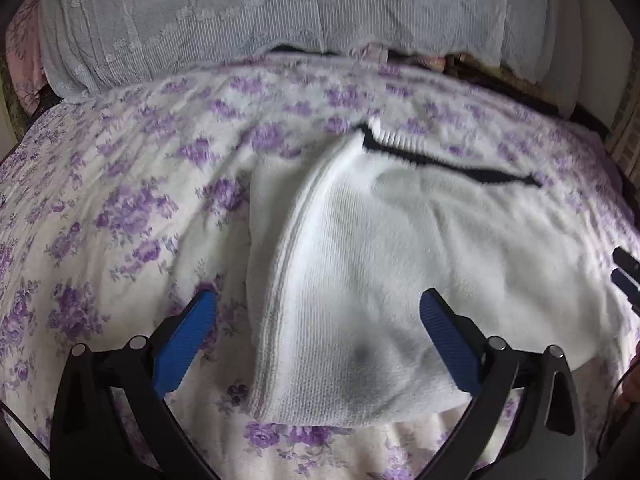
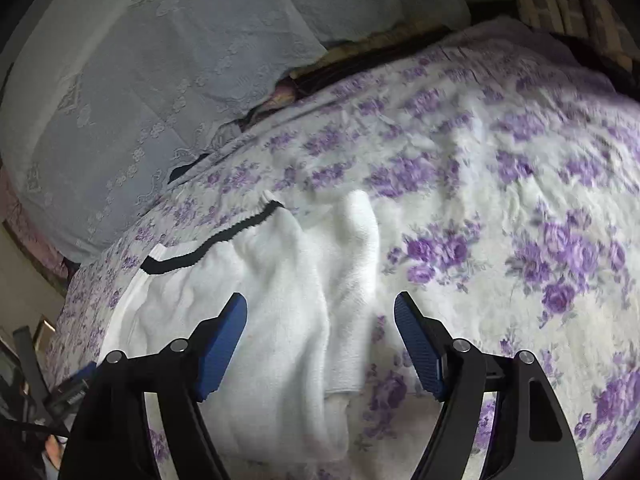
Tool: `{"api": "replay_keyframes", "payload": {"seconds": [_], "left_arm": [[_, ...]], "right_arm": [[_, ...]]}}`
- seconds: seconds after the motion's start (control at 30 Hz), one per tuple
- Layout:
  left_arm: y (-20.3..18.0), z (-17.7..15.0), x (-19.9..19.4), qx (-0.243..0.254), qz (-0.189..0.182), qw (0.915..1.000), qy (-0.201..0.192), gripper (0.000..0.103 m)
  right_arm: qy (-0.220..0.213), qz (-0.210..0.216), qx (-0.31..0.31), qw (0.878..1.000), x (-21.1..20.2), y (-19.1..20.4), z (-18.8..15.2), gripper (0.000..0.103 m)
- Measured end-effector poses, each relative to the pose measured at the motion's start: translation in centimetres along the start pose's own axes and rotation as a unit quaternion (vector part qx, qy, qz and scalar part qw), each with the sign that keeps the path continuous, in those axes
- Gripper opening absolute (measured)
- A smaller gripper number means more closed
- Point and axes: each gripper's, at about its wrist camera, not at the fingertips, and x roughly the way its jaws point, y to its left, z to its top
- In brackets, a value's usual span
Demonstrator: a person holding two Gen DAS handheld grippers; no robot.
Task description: Fold small clothes
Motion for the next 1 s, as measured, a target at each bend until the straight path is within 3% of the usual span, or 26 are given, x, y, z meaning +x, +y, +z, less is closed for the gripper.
{"api": "replay_keyframes", "payload": {"seconds": [0.03,0.13,0.23,0.33,0.47,0.6,0.7,0.77,0.87,0.93,0.97,1.0], "left_arm": [[0.2,0.0,1.2,-0.009,-0.016,0.9994,0.028,0.099],[2.3,-0.1,1.2,-0.057,-0.056,0.9964,0.028,0.099],[2.4,-0.3,-0.5,-0.066,-0.044,0.9969,-0.006,0.098],[2.0,-0.3,-3.0,-0.063,-0.068,0.9944,-0.051,0.098],[-0.3,0.7,-3.5,-0.045,-0.096,0.9937,-0.037,0.098],[-4.4,1.9,-2.9,0.010,-0.069,0.9971,-0.030,0.098],[-6.5,2.5,-0.8,0.026,-0.061,0.9978,-0.003,0.098],[-7.1,2.0,1.1,0.033,-0.036,0.9988,0.007,0.099],[-7.3,1.4,0.7,0.047,-0.026,0.9984,-0.019,0.099],[-6.9,1.3,0.8,0.039,-0.034,0.9985,-0.018,0.099],[-6.9,1.3,0.7,0.038,-0.035,0.9985,-0.018,0.099],[-6.9,1.3,0.7,0.039,-0.035,0.9985,-0.019,0.099]], "right_arm": [[0.022,0.007,0.024,0.999,0.9,-1.0,0.0,0.077],[0.014,0.023,0.035,0.999,0.7,-1.3,-0.1,0.077],[0.012,0.053,0.070,0.996,0.1,-1.9,-0.3,0.077],[0.019,0.100,0.100,0.990,-0.9,-2.6,-1.3,0.077],[0.032,0.107,0.090,0.990,-1.0,-1.9,-2.2,0.077],[0.049,0.104,0.078,0.990,0.6,-1.0,-1.4,0.077],[0.055,0.114,0.076,0.989,2.4,-0.6,-0.2,0.070],[0.057,0.140,0.077,0.986,3.1,-0.3,0.1,0.066],[0.053,0.189,0.046,0.979,1.9,1.5,-0.7,0.066],[0.041,0.161,0.000,0.986,1.5,2.9,-0.8,0.066],[0.054,0.143,0.014,0.988,2.3,2.4,-0.8,0.062],[0.071,0.132,0.047,0.988,3.3,1.1,-0.9,0.051]]}}
